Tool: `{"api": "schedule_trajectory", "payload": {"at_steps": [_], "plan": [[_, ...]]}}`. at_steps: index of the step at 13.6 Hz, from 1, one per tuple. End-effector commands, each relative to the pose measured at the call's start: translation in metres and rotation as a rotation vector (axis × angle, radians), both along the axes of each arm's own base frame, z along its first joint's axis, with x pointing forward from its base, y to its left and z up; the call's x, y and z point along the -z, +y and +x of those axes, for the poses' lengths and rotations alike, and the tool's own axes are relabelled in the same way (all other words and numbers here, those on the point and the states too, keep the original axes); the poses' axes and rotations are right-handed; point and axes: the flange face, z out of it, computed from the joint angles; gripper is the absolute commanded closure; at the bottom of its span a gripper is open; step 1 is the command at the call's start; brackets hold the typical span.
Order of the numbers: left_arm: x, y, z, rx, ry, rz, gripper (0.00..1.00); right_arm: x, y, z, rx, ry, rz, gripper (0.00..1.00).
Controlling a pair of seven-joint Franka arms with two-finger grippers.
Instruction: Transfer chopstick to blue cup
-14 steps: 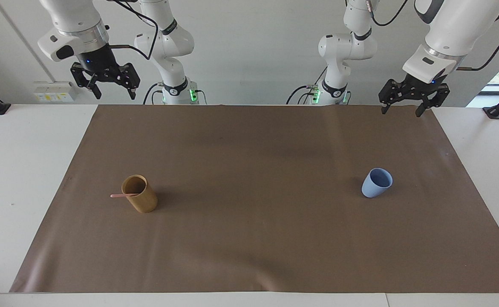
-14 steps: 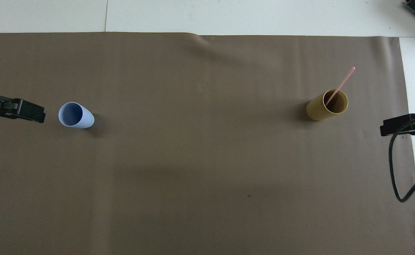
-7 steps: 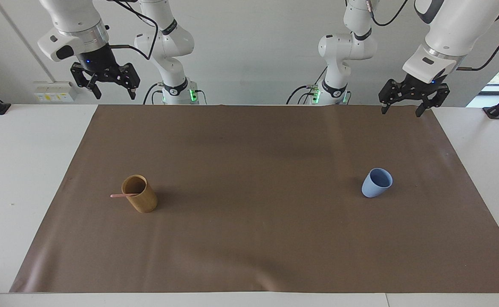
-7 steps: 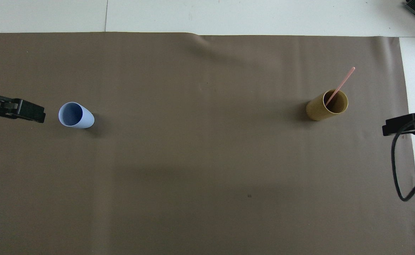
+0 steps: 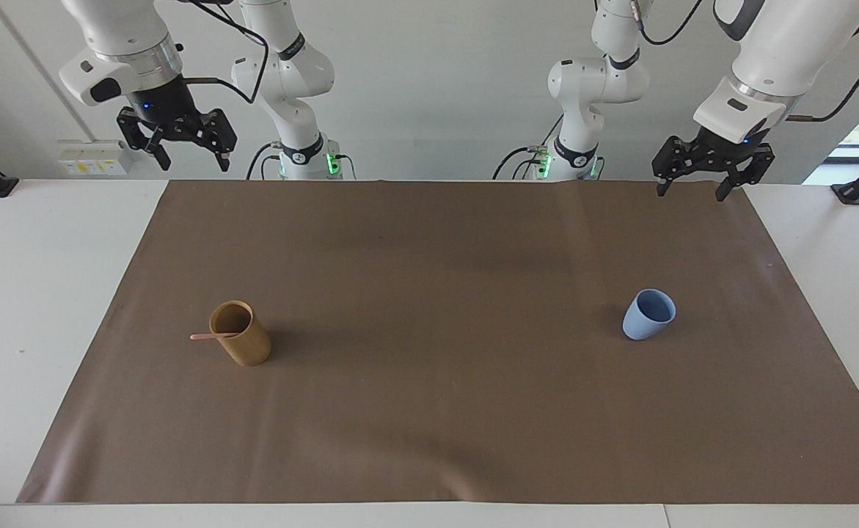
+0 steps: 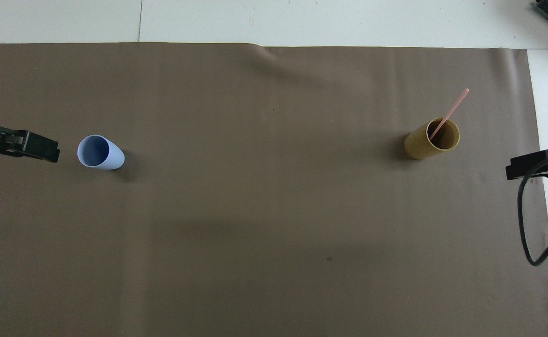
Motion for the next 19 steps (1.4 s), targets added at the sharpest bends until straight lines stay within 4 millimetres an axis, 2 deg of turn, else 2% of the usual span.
{"api": "schedule_trajectory", "payload": {"at_steps": [1, 7, 19], "plan": [[-0.0027, 0.0035, -0.0038, -0.003, 0.005, 0.005, 0.0, -0.0008, -0.003, -0.0069, 0.016, 0.006, 0.027, 0.0], [-0.0003, 0.0043, -0.0098, -0.004, 0.044, 0.011, 0.0, -0.0003, -0.0039, -0.0077, 0.015, 0.006, 0.027, 0.0], [-0.0011, 0.0055, -0.0076, 0.001, 0.028, 0.007, 0.0, -0.0003, -0.0046, -0.0077, 0.018, 0.006, 0.029, 0.0]]}}
